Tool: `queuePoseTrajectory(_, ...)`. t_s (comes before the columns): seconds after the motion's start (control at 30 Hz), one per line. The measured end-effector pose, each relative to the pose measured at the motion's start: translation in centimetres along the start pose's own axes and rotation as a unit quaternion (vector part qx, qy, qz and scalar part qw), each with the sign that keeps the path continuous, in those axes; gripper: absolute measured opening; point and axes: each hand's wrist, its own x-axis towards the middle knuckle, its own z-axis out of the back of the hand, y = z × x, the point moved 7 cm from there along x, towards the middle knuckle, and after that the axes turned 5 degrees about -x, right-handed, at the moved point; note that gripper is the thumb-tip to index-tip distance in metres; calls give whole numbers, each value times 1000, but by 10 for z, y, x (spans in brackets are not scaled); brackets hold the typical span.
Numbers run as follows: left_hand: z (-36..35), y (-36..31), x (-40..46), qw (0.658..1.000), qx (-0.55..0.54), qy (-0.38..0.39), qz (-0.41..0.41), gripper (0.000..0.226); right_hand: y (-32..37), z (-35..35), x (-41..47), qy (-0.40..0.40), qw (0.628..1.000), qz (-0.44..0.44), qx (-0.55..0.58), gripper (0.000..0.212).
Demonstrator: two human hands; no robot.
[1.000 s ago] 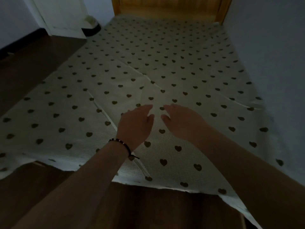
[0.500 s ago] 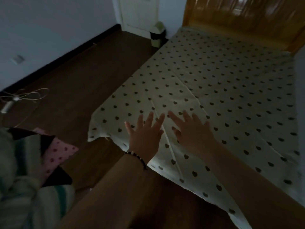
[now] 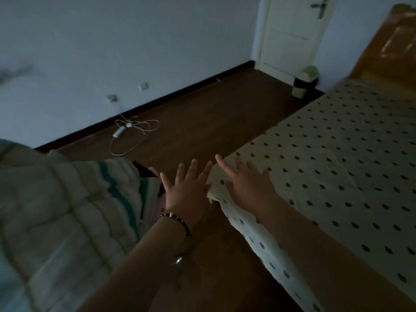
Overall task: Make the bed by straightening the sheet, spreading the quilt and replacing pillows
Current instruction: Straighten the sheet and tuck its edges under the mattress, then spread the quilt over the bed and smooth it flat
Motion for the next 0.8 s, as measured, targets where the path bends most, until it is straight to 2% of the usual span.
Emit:
queuePoseTrajectory(0.1,18,55,-2,999,4,-6,50,72,48,7,30,31,999,38,2,73)
queuePoseTrajectory(0.17,33,112,-11,993,1,-19,117,71,103,11,57,50,995,90,-3,71)
queuePoseTrajectory(0.4,62,197,-40,971,-1,-51,233,60,197,14,100,105,977,183,-3,77)
queuePoseTrajectory(0.6,87,286,-81,918,6,-102,384,59,295,31,145,100,937,334,-15,70)
queuePoseTrajectory(0.8,94,333,-116,859,-3,-134,494,59,369,37,166,84,889,448,-39,63)
